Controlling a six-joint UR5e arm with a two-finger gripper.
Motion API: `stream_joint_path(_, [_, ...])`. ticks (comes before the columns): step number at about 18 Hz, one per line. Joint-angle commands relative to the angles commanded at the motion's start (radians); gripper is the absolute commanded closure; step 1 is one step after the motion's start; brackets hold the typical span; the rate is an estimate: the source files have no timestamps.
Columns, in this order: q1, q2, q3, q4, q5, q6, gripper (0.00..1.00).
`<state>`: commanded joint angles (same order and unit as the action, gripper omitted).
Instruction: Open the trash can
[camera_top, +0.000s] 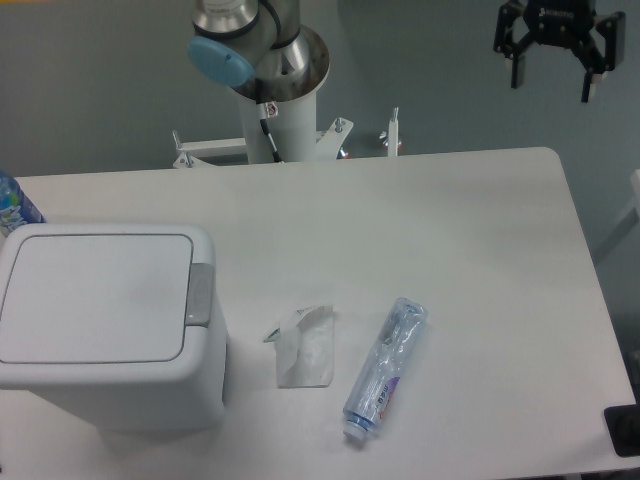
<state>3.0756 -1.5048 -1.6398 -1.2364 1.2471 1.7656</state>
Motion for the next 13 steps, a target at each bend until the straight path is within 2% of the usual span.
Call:
stream_joint_path(5, [-0.005, 0.005, 0.000, 0.000, 0.000, -0.011, 0.00])
stream_joint_path(8, [-0.011, 0.002, 0.018, 0.003, 0.000, -0.121, 0.00])
stream_joint_path(13, [-0.113, -0.028, 0.025, 0.141, 0.006, -0.415, 0.00])
